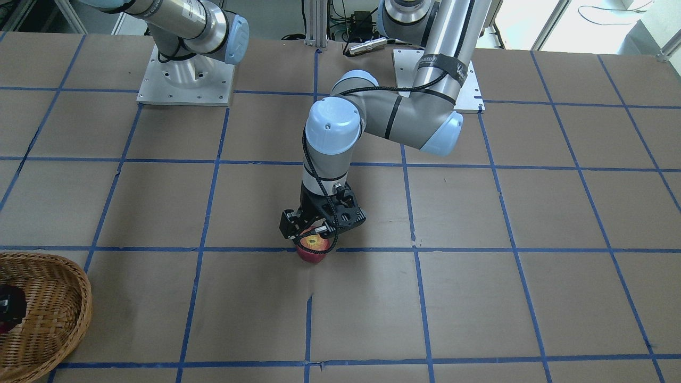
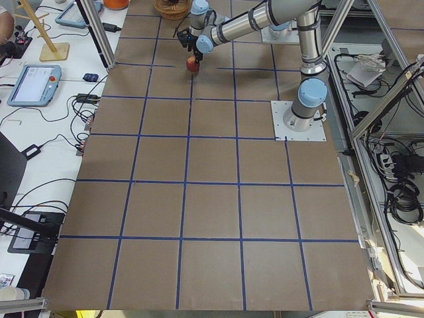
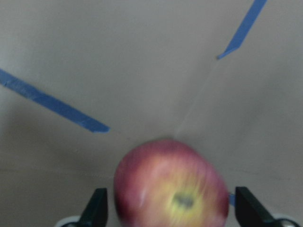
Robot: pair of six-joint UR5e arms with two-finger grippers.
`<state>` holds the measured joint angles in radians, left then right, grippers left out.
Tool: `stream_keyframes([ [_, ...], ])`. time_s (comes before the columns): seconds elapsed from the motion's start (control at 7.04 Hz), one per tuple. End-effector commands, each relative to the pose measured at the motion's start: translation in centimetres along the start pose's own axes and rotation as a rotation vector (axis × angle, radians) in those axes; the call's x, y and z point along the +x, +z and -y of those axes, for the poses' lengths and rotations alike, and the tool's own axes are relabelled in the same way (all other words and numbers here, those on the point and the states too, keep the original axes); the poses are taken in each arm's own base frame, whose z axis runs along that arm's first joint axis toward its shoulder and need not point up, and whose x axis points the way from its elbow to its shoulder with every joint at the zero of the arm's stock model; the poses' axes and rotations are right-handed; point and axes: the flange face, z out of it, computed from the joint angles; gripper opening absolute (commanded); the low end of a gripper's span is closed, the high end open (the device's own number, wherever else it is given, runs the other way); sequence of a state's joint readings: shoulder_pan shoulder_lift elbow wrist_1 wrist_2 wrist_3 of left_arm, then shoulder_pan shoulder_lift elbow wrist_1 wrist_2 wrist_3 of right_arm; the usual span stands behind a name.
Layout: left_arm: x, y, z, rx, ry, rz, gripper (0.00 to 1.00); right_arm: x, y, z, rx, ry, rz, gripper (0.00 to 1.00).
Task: Put all apples into basket
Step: 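Release red apple at center with left gripper while right releases purple apple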
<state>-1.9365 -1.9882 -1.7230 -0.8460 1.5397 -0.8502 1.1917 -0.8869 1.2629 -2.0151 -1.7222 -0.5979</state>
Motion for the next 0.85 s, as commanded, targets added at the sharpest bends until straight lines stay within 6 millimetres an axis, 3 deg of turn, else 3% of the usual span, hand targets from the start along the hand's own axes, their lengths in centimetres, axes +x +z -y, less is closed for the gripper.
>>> stream_keyframes([
  [0.0,-3.4,-8.8,2.6,-0.064,0.134,0.076,1.0,2.0,-0.5,-0.7,0.01,0.025,0.018,1.0],
  [0.14,-6.4,-13.7,3.7,-0.076,0.303,0.08,1.0,0.2,-2.8,-0.9,0.019,0.009,0.08,1.0],
  [0.43,-12.6,-20.5,4.0,-0.133,0.455,0.099,1.0,-6.3,-9.6,-1.5,0.023,-0.046,0.223,1.0],
  [0.57,-14.6,-23.3,4.1,-0.111,0.499,0.088,1.0,-11.5,-12.2,-0.6,0.026,-0.031,0.217,1.0],
  [0.71,-16.8,-24.9,4.5,-0.115,0.459,0.092,1.0,-18.9,-13.4,0.7,0.002,0.041,0.219,1.0],
])
